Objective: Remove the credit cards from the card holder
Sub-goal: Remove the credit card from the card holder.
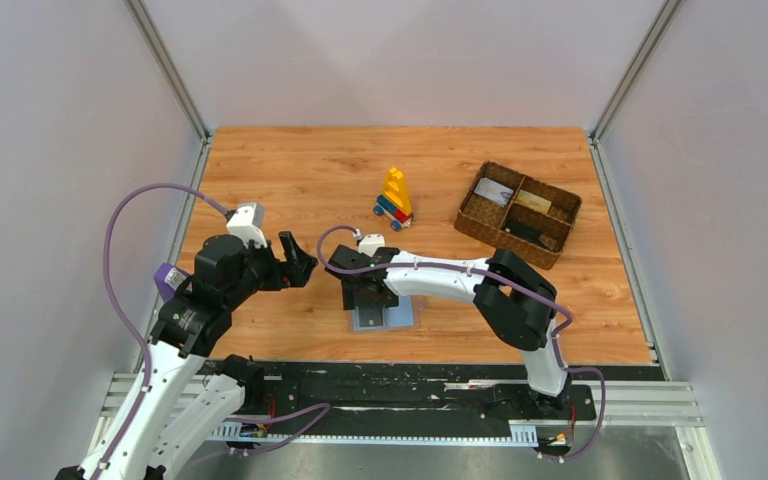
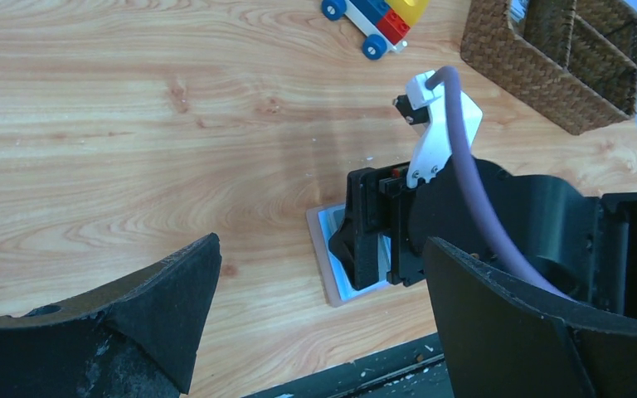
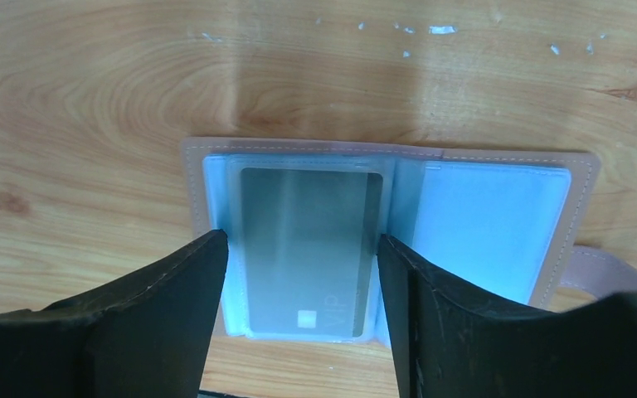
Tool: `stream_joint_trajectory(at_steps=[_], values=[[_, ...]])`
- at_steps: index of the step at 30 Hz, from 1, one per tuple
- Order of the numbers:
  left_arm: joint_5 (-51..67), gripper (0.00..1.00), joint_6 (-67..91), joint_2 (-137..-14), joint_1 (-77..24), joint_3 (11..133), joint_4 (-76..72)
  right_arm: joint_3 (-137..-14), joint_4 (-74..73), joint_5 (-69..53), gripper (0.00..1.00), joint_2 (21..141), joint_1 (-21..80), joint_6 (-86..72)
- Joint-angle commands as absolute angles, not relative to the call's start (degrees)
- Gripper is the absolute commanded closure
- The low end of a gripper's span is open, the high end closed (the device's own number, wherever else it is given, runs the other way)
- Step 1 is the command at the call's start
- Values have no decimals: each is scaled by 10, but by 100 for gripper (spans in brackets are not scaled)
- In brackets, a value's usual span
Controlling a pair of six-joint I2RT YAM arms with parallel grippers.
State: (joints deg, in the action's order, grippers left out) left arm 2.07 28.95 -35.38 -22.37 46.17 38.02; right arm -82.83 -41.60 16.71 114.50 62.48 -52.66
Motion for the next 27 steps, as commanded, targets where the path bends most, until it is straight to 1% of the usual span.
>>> stream_joint_trajectory(at_steps=[1, 3, 5, 8, 10, 24, 27], values=[[12, 0, 286, -353, -223, 458, 370, -856, -454, 197, 33, 1169, 631, -530], [12, 0, 286, -353, -223, 458, 370, -854, -455, 194, 34, 1174, 631, -531], [13, 0, 286, -355, -223, 457, 368, -850, -455, 193, 40, 1175, 631, -531], [19, 0, 288, -358, -224, 455, 365, -845, -452, 196, 50, 1167, 631, -529], [32, 0, 294, -361, -223, 451, 360, -836, -447, 199, 54, 1157, 631, -529], [141, 0, 353, -447, -223, 379, 286, -752, -363, 167, 53, 1078, 630, -506], [165, 3, 364, -464, -223, 363, 255, -735, -345, 162, 51, 1062, 630, -498]])
